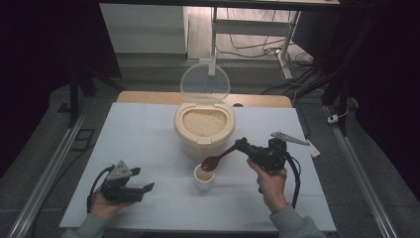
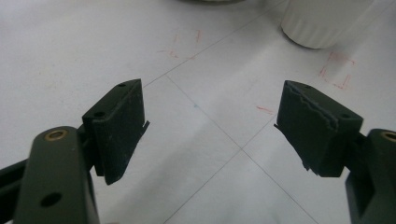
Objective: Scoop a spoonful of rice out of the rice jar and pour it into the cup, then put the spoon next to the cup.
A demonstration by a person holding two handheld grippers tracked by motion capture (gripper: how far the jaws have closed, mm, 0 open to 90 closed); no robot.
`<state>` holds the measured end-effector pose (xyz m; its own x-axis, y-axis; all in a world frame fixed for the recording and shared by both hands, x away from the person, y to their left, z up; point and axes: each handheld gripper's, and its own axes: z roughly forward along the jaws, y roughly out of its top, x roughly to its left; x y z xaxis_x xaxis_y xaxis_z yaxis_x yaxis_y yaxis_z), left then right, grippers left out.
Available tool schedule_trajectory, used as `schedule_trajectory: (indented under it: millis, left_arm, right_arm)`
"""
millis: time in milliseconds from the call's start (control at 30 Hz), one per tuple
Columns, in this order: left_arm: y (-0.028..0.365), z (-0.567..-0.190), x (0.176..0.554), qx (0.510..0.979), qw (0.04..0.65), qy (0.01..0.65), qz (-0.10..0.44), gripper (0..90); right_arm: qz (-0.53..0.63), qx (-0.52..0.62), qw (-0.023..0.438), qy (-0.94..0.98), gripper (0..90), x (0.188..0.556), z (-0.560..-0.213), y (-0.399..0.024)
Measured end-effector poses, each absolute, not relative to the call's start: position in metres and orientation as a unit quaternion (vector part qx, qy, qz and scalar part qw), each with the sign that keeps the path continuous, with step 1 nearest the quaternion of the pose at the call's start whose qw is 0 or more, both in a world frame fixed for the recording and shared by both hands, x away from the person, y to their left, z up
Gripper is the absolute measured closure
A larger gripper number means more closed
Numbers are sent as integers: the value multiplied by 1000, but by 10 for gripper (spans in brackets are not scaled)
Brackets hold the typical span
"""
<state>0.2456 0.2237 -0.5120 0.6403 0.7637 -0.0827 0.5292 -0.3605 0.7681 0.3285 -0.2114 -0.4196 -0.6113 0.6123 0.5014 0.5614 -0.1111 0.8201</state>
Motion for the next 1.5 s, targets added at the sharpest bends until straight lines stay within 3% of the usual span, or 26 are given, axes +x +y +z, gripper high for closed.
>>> schedule_trajectory:
  millis: [333,700,867,1500]
  left_arm:
    - [224,-512,246,811,402,399,147,234]
    - [224,-512,246,811,402,399,147,234]
    - [225,-512,246,811,402,398,148,234]
    - [224,-512,247,811,401,399,148,234]
  right_arm:
    - [619,454,-1,641,838,329,-422,-222]
    - [617,395,49,679,838,318,-414,-209]
    - [617,396,45,679,838,318,-413,-207]
    - [616,421,20,666,838,313,-393,-272]
